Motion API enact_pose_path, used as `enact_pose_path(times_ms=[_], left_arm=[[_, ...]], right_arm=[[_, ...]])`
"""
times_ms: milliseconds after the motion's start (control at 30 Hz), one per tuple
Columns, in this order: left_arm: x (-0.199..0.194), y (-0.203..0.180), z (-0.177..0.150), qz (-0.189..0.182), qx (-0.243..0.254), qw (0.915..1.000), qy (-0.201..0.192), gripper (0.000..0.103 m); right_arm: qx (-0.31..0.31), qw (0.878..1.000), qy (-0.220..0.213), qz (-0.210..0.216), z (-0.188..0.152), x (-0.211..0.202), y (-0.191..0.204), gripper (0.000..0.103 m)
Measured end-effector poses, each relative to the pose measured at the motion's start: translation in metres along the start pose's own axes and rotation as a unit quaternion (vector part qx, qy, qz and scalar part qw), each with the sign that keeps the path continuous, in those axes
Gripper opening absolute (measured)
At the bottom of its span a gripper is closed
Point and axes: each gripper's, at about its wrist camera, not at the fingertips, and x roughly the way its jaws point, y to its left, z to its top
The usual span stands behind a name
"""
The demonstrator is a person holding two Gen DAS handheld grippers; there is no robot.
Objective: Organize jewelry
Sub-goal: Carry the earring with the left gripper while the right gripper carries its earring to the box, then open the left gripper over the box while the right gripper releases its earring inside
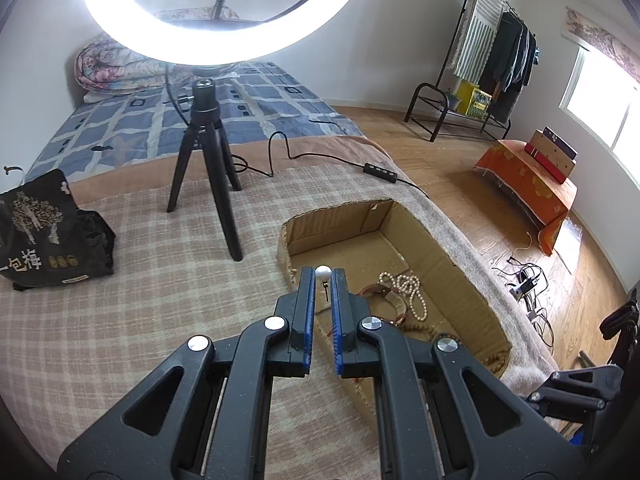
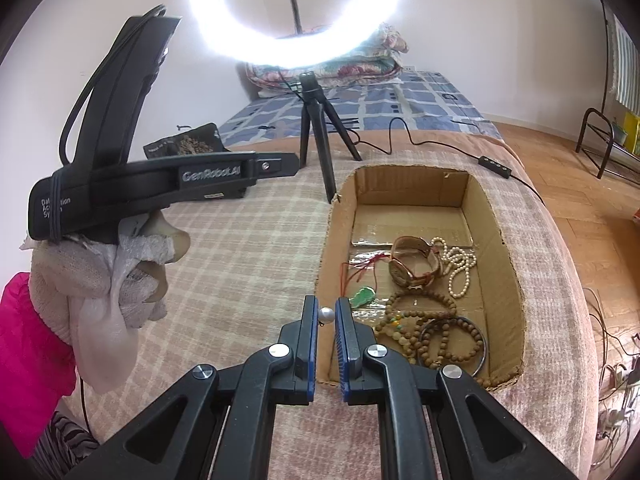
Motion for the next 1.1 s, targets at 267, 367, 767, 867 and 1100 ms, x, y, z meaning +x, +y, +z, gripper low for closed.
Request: enact_pose_path(times_ms=[267, 367, 767, 867, 1100], left_arm=[[0.016, -0.016, 0.006, -0.004, 0.0, 1.0, -0.003, 0.006], [0.02, -0.018, 0.009, -0.009, -0.009, 0.9999, -0.002, 0.006], [0.029, -0.029, 0.015, -0.009, -0.012, 0.9999, -0.008, 0.006], [0.028, -0.029, 0.015, -0.005, -0.013, 0.9998, -0.012, 0.006], [0.024, -0.028, 0.014, 0.003, -0.011, 0.9998, -0.018, 0.034]], right_arm=[[0.001, 1.0, 0.011, -0.01, -0.002, 0.008, -0.008, 0.006], [0.006, 1.0, 0.012, -0.014, -0.002, 0.01, -0.014, 0.006], [0.02, 0.999, 0.01, -0.03, -0.001, 0.01, -0.027, 0.007], [0.021, 0.999, 0.01, -0.03, -0.001, 0.011, -0.027, 0.014], [0.017, 0.999, 0.003, -0.045, -0.002, 0.008, -0.024, 0.04]])
